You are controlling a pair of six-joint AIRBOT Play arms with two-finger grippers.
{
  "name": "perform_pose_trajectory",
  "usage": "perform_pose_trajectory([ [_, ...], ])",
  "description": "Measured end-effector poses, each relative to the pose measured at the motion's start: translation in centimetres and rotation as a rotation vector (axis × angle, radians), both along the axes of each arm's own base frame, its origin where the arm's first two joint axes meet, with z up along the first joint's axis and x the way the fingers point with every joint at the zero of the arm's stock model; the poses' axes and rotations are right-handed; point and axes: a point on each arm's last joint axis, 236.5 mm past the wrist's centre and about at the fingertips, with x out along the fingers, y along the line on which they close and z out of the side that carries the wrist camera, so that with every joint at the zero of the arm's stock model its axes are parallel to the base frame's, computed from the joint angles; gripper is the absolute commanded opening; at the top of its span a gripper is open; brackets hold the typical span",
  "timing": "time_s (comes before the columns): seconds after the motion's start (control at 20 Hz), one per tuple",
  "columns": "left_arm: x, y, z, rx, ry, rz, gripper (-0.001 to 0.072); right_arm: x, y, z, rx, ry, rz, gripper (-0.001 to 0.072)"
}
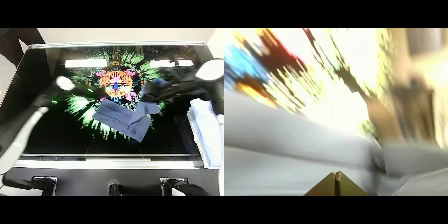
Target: Fold the shirts.
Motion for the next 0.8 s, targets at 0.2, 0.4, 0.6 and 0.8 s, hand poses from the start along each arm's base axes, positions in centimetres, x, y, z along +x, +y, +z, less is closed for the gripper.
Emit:
perform_pose_trajectory([
  [0.2, 1.6, 9.9, 8.0, 0.077, -0.184, 0.154, 0.0024, 2.4, 6.2, -5.9, 0.053, 0.079, 0.041, 0.004],
  [0.4, 0.2, 14.6, 14.4, 0.104, -0.321, 0.238, 0.0025, 4.5, 11.2, -10.9, 0.156, 0.156, -0.004, 0.0171],
  [0.6, -1.2, 15.9, 17.3, 0.116, -0.39, 0.26, 0.0025, 6.1, 14.1, -13.0, 0.251, 0.196, -0.08, 0.0702],
  [0.8, -1.6, 16.4, 17.6, 0.136, -0.402, 0.266, 0.0025, 9.7, 11.5, -10.6, 0.293, 0.104, -0.19, 0.0693],
])
